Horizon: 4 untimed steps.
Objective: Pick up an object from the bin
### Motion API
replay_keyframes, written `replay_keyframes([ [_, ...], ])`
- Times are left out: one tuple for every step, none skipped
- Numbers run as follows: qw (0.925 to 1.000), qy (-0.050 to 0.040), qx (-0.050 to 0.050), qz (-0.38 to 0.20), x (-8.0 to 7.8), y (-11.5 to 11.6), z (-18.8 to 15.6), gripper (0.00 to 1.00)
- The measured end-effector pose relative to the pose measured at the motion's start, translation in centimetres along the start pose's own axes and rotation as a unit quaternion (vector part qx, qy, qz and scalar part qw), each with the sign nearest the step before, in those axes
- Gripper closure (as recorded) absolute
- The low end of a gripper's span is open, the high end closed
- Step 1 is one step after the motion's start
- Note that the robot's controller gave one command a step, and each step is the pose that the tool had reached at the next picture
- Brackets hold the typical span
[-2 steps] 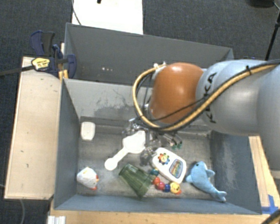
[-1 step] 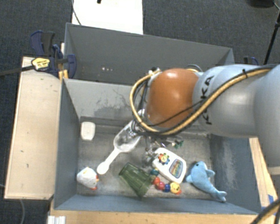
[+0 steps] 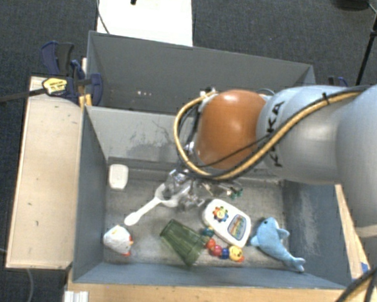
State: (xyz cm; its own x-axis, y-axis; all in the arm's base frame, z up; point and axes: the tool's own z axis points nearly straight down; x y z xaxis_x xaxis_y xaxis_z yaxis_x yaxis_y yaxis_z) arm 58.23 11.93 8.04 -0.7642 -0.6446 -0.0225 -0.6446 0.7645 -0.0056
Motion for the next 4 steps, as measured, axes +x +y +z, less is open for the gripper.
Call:
replay_keyframes([
  [1.0000,0.0000,0.000,0.000,0.0,0.0,0.0,1.00],
  [1.0000,-0.0002,0.000,0.001,0.0,0.0,-0.3,1.00],
  [1.0000,0.0035,-0.001,0.000,0.0,0.1,-1.4,1.00],
  [1.0000,0.0081,-0.002,0.001,0.1,0.1,-2.3,1.00],
])
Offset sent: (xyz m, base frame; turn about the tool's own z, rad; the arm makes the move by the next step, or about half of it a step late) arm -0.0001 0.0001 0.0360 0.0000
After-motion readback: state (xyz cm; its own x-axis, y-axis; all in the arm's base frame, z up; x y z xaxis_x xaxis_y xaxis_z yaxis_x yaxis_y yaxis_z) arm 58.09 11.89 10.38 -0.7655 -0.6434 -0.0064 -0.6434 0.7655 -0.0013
